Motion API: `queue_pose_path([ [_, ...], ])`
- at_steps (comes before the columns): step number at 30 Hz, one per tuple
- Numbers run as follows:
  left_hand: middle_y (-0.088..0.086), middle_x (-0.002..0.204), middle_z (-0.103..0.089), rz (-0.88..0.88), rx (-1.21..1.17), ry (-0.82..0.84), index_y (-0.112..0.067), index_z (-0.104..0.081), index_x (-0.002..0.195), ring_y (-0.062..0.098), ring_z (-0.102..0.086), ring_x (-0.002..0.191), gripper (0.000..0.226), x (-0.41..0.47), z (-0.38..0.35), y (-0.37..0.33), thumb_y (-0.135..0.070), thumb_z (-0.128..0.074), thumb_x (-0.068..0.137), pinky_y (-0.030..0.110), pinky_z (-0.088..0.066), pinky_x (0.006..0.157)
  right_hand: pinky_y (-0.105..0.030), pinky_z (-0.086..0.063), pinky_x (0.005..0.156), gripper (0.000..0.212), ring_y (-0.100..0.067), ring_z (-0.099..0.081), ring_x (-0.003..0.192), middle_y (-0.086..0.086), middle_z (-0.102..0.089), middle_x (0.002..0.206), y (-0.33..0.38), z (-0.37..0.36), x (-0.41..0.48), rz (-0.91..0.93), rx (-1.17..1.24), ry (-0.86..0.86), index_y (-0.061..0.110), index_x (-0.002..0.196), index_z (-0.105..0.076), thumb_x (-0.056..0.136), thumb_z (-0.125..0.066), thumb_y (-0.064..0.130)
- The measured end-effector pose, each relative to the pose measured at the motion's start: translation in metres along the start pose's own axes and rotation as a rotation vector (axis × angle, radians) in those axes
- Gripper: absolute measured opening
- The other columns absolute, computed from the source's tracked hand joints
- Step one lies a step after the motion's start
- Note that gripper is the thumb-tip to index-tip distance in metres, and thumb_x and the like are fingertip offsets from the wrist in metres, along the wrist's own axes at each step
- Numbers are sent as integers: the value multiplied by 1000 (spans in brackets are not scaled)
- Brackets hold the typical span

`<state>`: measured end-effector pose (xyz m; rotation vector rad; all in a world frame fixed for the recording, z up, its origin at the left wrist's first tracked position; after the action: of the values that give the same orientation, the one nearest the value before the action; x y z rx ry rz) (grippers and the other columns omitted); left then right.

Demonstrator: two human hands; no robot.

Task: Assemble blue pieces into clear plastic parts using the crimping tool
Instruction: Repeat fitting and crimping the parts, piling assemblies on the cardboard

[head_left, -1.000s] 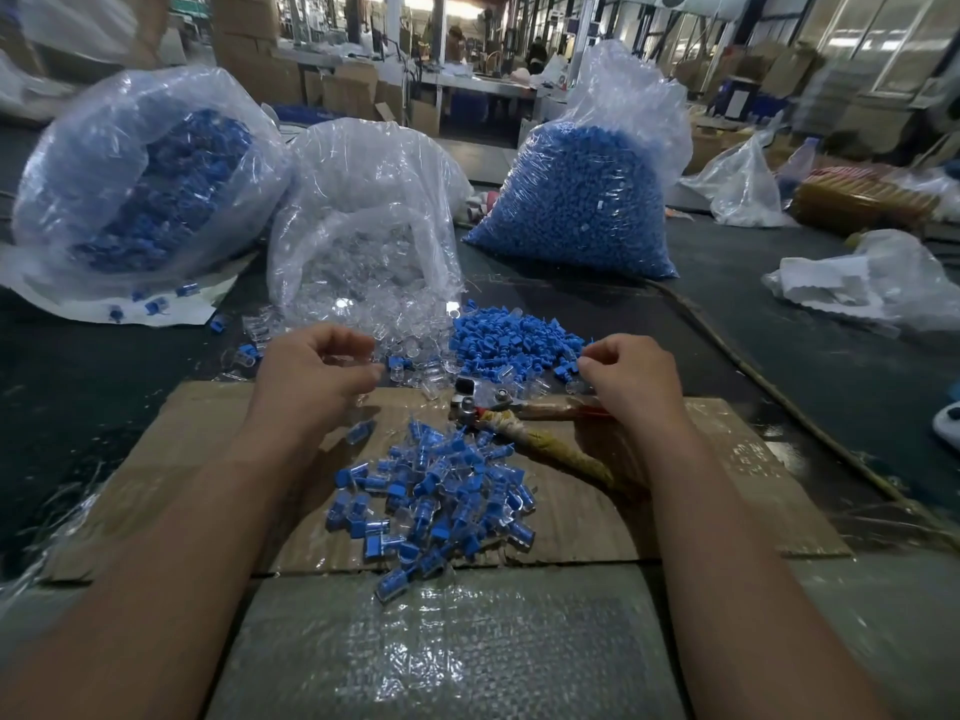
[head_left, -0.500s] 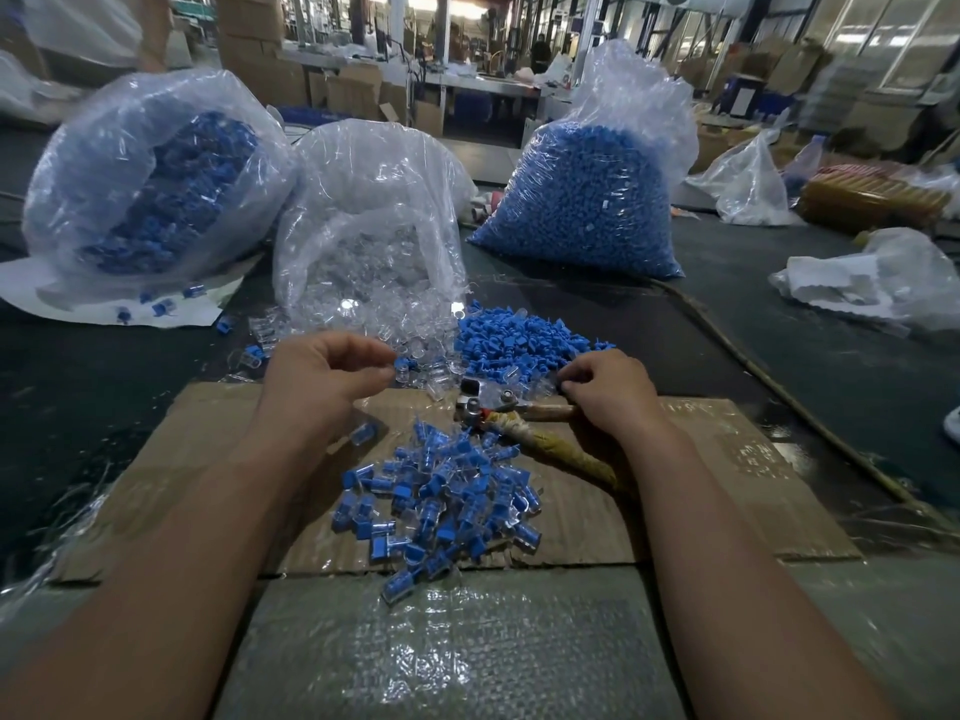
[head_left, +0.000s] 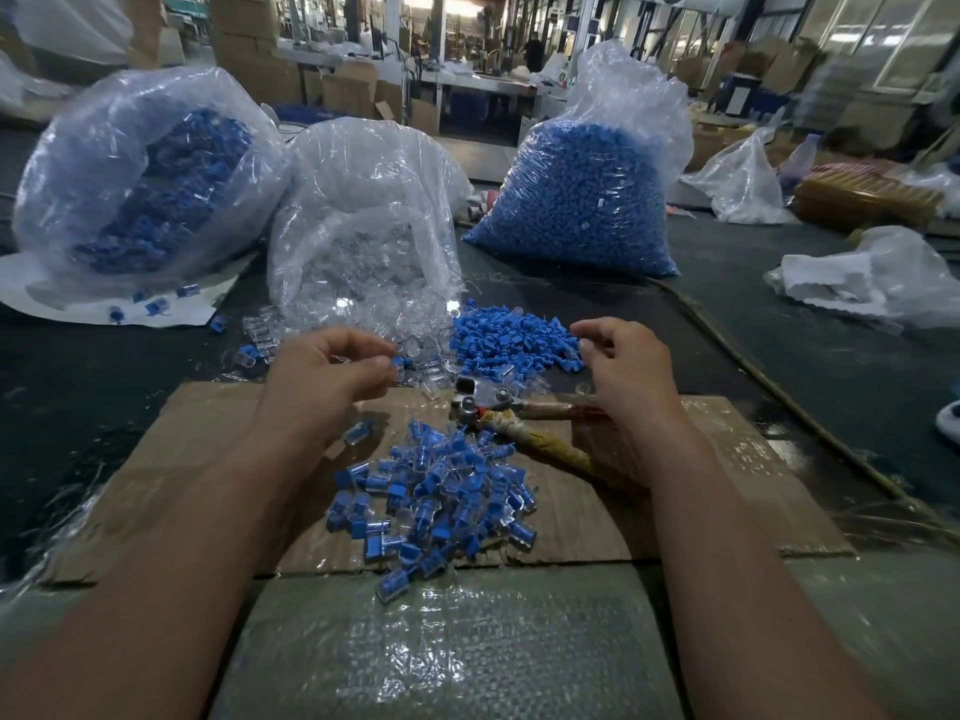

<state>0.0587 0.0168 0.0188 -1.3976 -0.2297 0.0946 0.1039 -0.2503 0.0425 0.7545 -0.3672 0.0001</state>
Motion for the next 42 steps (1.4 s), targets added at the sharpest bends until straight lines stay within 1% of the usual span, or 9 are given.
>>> queue_pose_path([
  [4,5,83,-66,-44,40,20,-18,-64,76,17,-62,75,11,-1,-2,-4,-7,-63,81,26,-48,65,-20,-34,80,29,-7,-46,93,-1,-48,110,7,-5,-7,16,2,52,16,122,-58,96,-45,14],
  [9,-2,70,-64,-92,72,26,-15,-64,73,-5,-57,53,9,-3,-4,-7,-8,-64,79,12,-46,49,-21,-43,76,16,-8,-54,88,3,-54,100,25,-14,-19,64,113,118,27,92,-56,94,-49,12],
  [13,1,64,-65,-49,-78,110,-11,-62,79,2,-62,54,12,-3,-10,-5,-1,-59,82,14,-50,51,-10,-46,64,24,0,-58,76,12,-60,82,46,-19,-32,138,230,156,33,76,-54,86,-63,13],
  [17,-3,64,-69,-29,-164,189,-13,-64,85,6,-65,57,17,-9,-21,-6,2,-56,82,13,-50,53,-9,-48,64,27,6,-58,67,12,-62,73,67,-23,-45,200,414,169,29,70,-62,75,-73,5],
  [21,4,64,-70,-45,-204,178,-9,-64,81,12,-67,59,11,-13,-24,-11,2,-61,79,15,-51,53,-10,-49,64,21,3,-61,65,13,-64,69,79,-23,-53,246,512,142,26,72,-66,75,-73,6],
  [26,5,68,-71,-103,-184,186,-10,-64,81,13,-68,62,13,-17,-27,-18,2,-64,77,16,-52,56,-11,-49,62,22,0,-60,64,13,-62,68,91,-29,-59,313,472,153,27,71,-63,77,-72,7],
  [32,1,67,-71,-179,-144,177,-13,-66,79,10,-67,59,17,-23,-26,-27,4,-66,74,15,-51,55,-13,-51,61,3,-4,-60,65,13,-61,67,94,-32,-61,354,395,140,9,79,-69,78,-71,6],
  [37,-1,68,-71,-216,-108,178,-16,-67,78,9,-67,59,20,-24,-26,-30,3,-66,75,14,-51,55,-16,-52,60,7,-6,-60,63,9,-62,67,95,-33,-62,366,406,162,11,79,-67,77,-72,7],
  [42,2,66,-71,-195,-154,183,-17,-68,76,11,-67,57,21,-22,-25,-29,4,-64,76,15,-51,53,-17,-52,68,20,-5,-61,74,14,-60,80,98,-34,-63,394,403,192,12,92,-66,74,-74,16],
])
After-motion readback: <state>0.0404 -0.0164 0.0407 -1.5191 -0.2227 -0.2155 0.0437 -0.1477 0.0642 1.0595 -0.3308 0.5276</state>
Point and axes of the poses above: each hand's wrist, its own x-axis towards the middle knuckle, its own z-axis out of the back of the hand, y = z × x, the point moved 8 cm from there along x, towards the middle knuckle
